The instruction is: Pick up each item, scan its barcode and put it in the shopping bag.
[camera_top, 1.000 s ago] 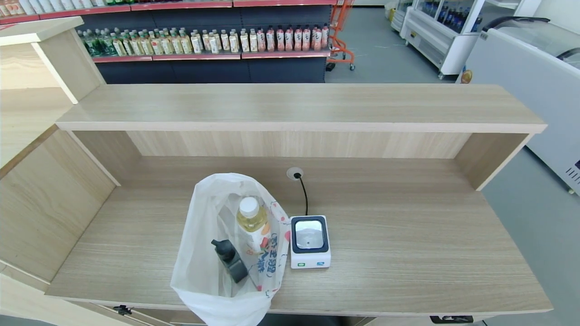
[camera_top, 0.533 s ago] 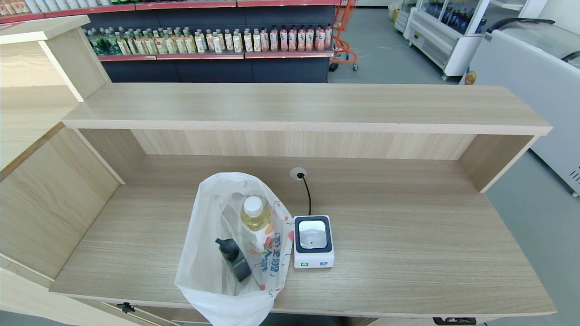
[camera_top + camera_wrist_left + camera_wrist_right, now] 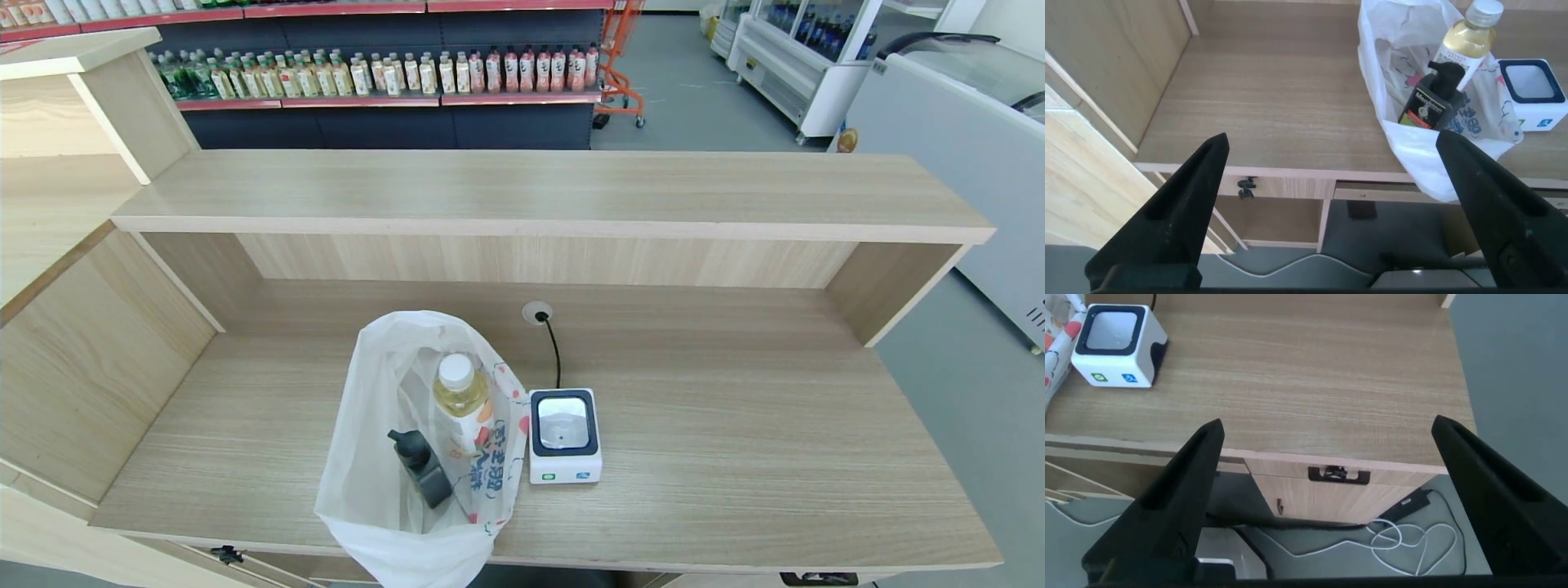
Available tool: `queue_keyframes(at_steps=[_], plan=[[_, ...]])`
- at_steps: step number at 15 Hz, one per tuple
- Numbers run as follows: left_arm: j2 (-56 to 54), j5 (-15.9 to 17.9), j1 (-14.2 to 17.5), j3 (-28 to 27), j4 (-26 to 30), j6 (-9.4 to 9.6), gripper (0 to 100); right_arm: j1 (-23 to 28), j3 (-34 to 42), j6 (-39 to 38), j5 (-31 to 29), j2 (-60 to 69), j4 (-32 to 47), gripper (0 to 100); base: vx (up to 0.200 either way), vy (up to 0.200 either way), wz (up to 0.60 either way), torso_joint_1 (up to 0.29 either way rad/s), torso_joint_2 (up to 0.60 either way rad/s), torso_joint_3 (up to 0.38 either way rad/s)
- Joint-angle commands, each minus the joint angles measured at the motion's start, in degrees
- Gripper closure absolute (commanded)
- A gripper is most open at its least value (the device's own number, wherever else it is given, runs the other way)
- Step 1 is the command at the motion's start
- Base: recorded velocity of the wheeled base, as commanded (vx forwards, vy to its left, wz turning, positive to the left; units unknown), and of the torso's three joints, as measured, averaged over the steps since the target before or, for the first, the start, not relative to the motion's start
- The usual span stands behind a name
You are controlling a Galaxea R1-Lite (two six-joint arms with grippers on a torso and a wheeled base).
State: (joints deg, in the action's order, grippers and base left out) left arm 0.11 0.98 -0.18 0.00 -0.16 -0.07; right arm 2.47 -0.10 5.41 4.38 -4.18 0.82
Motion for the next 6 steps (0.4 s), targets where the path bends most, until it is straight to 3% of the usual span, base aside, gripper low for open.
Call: queue_keyframes(at_steps=[1,6], plan=[[-0.02,-0.01,0.01,0.0,-0.02,-0.01,0,-0.01,0.01,-0.23,0.02,-0.13,0.06,0,0.0,0.0,0.0,0.0,0.0,0.0],[-0.02,-0.01,0.01,0.0,-0.02,-0.01,0,-0.01,0.01,-0.49,0.02,-0.21,0.06,0,0.0,0.0,0.0,0.0,0.0,0.0]])
